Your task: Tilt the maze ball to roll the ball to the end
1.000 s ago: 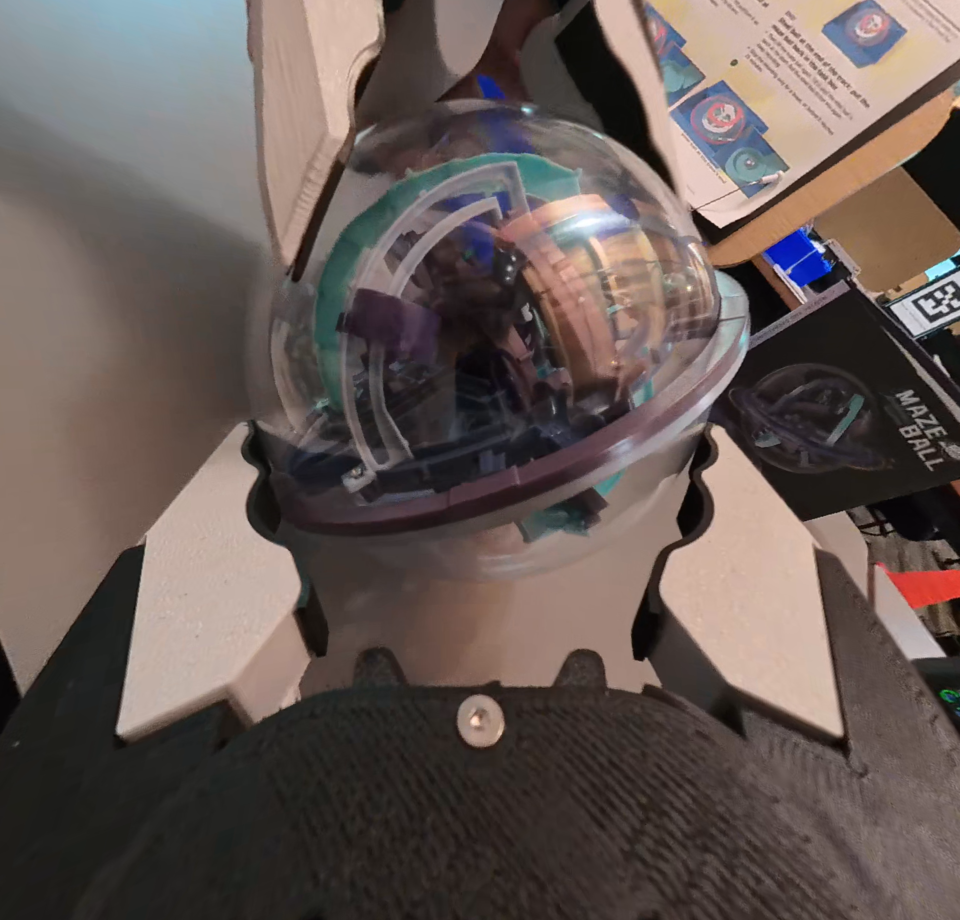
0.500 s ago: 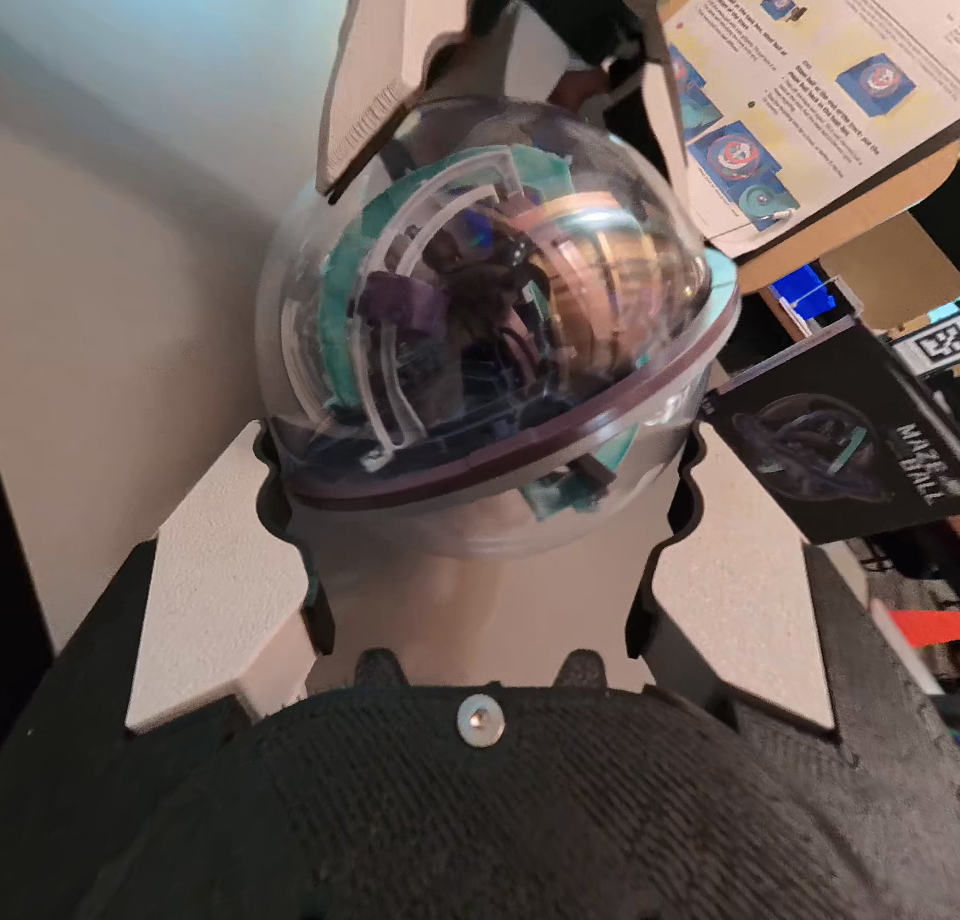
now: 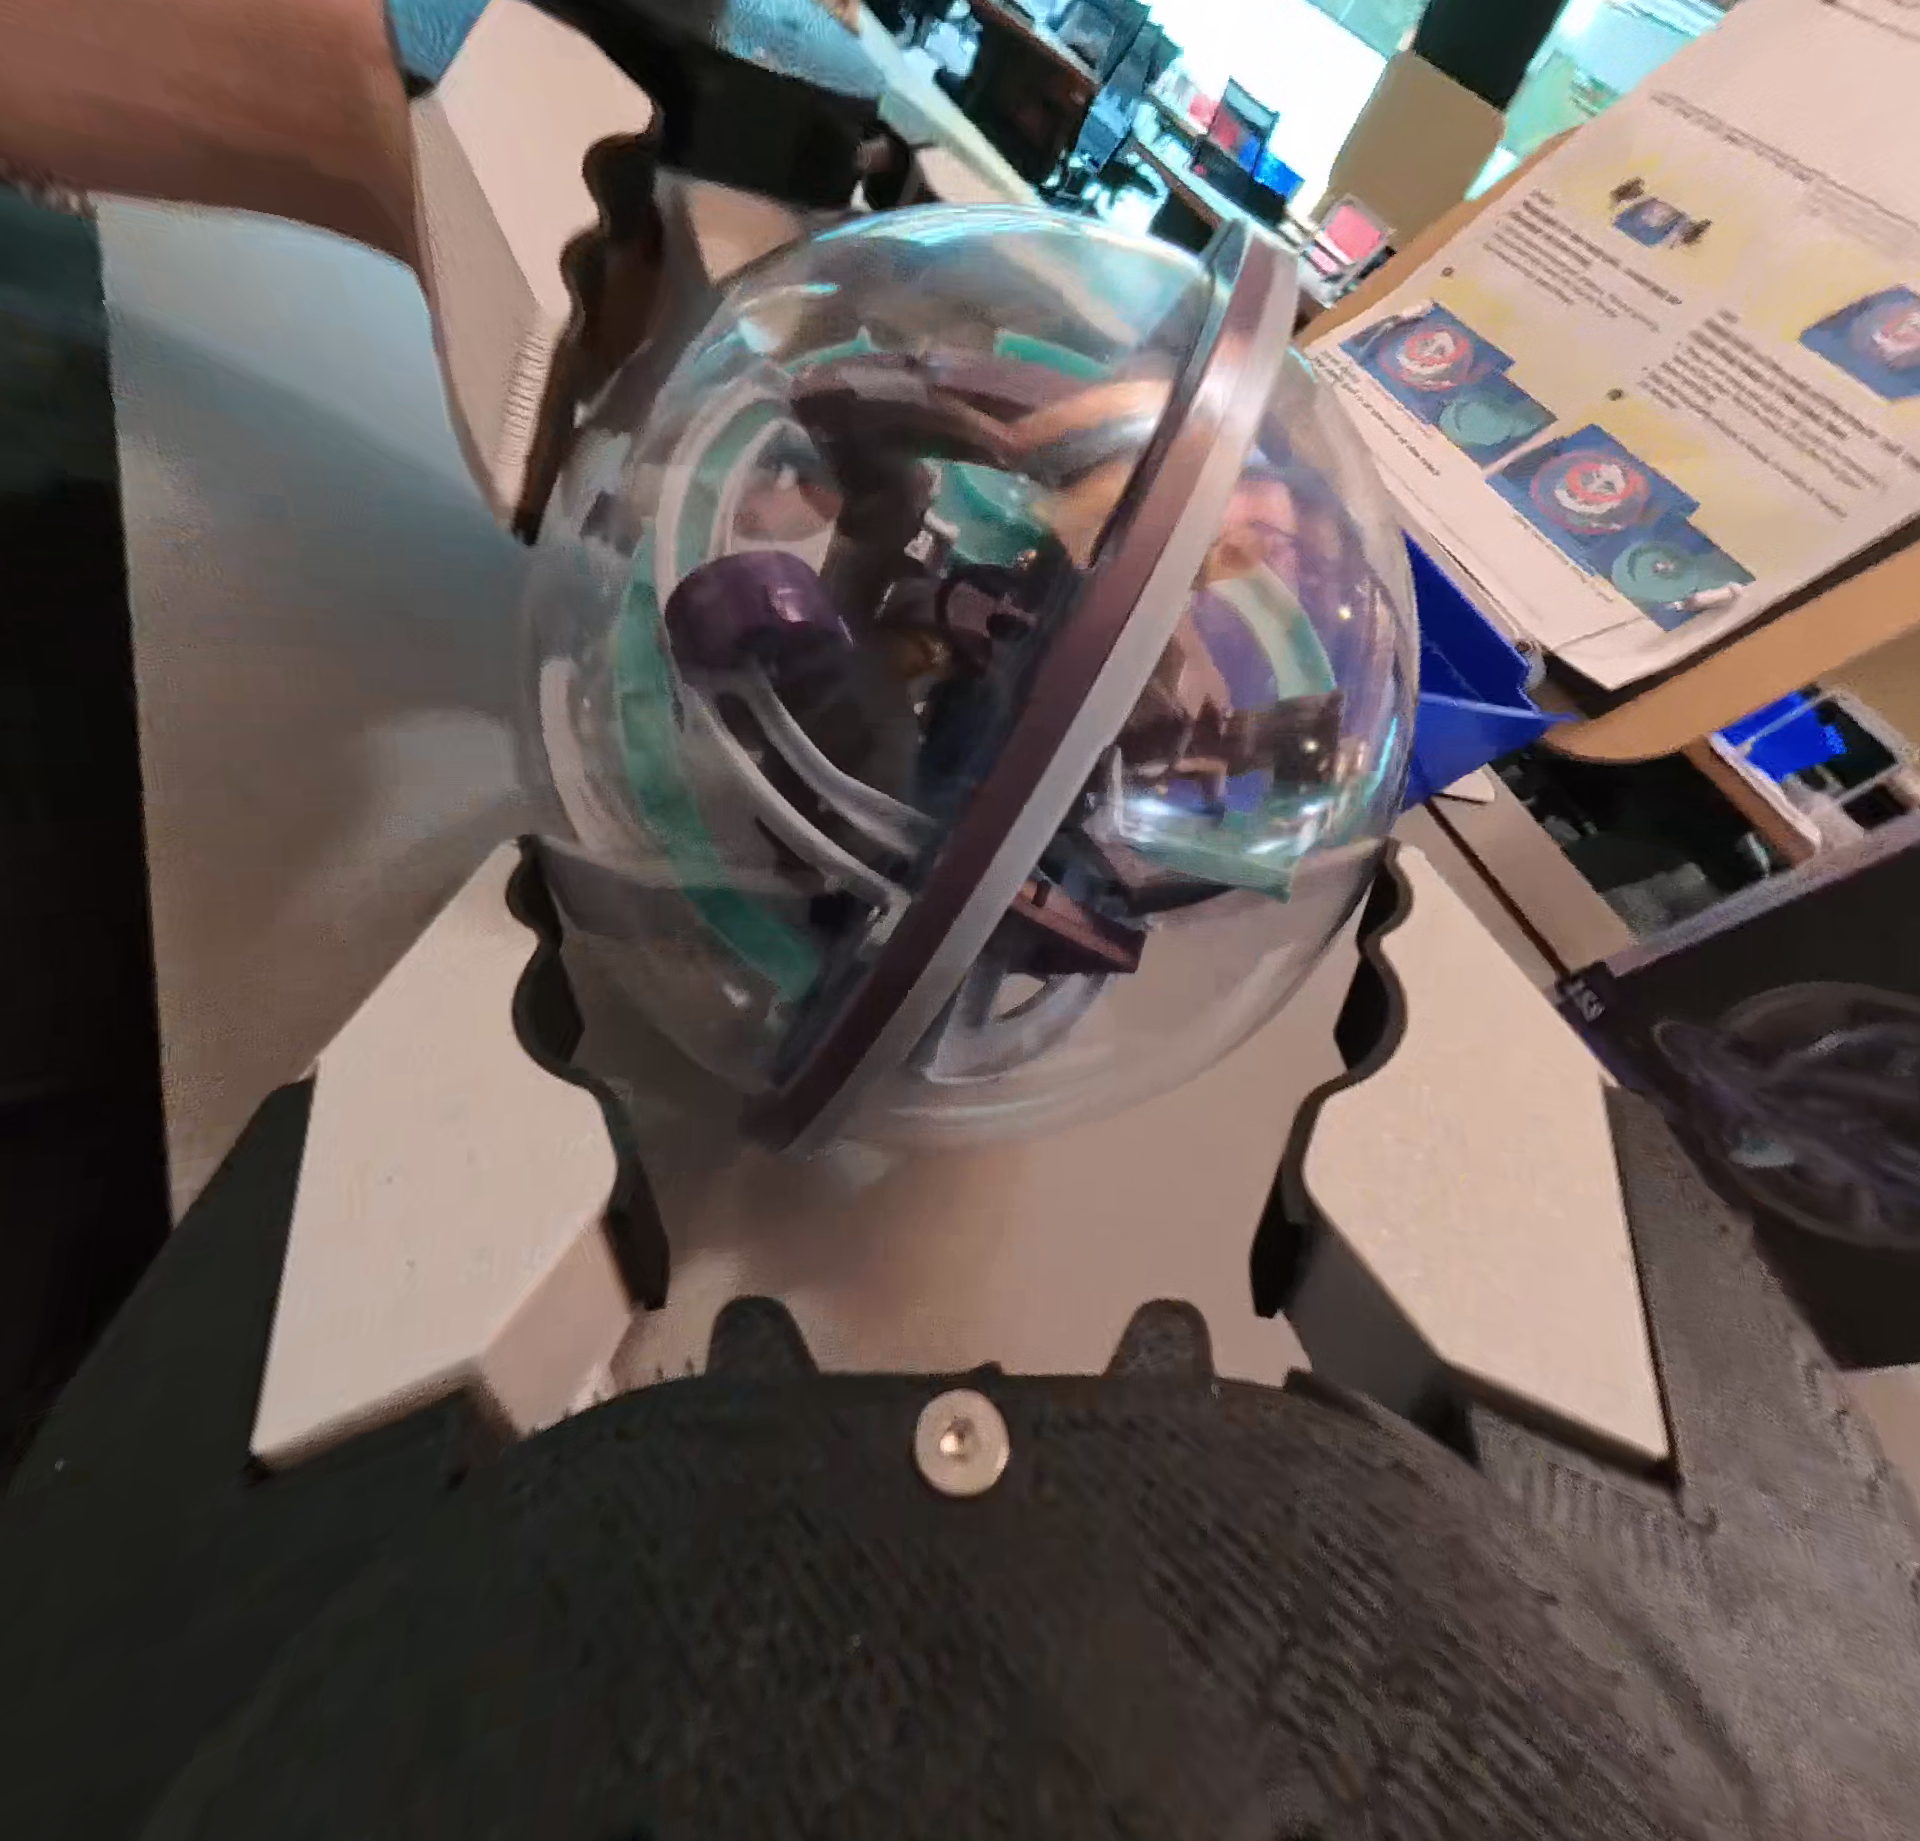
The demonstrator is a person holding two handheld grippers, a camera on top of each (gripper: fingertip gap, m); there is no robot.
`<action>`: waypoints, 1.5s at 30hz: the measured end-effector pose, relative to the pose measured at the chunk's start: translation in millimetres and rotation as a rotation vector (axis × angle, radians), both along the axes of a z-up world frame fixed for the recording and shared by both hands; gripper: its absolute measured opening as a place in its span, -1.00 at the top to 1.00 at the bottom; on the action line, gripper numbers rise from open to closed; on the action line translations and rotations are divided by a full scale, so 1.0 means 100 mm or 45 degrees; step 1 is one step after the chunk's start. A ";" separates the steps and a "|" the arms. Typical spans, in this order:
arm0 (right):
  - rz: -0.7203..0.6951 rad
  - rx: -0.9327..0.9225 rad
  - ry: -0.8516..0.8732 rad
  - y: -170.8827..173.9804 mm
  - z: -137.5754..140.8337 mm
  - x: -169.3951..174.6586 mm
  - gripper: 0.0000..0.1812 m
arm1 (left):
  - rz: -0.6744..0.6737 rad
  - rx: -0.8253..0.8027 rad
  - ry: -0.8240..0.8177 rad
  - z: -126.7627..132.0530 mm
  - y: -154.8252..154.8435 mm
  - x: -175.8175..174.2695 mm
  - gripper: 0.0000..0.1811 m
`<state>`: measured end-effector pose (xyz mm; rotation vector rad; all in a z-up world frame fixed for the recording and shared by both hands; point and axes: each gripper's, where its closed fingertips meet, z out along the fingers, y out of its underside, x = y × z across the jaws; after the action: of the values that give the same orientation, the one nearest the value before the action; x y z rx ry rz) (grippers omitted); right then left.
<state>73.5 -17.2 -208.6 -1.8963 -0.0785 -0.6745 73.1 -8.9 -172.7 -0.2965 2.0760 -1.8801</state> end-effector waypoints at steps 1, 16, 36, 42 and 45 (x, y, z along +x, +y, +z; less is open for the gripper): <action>0.031 -0.029 -0.014 0.02 0.00 -0.01 -0.63 | 0.007 0.029 0.003 -0.03 0.05 -0.02 -0.64; 0.439 -0.272 0.025 0.35 0.05 -0.03 -0.63 | 0.074 0.246 -0.012 -0.19 0.28 -0.02 -0.73; 0.491 -0.174 0.299 0.58 0.04 -0.06 -0.62 | 0.111 0.143 0.087 -0.30 0.58 -0.04 -0.73; 0.488 -0.057 0.423 0.61 0.07 0.00 -0.59 | 0.103 0.091 0.187 -0.29 0.63 0.02 -0.73; 0.443 -0.013 0.419 0.62 0.06 0.06 -0.56 | 0.137 0.115 0.227 -0.36 0.68 0.08 -0.73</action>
<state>79.7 44.7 -202.4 -1.9167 -0.1962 -0.1247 81.2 59.0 -208.6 -0.5607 2.2041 -1.7480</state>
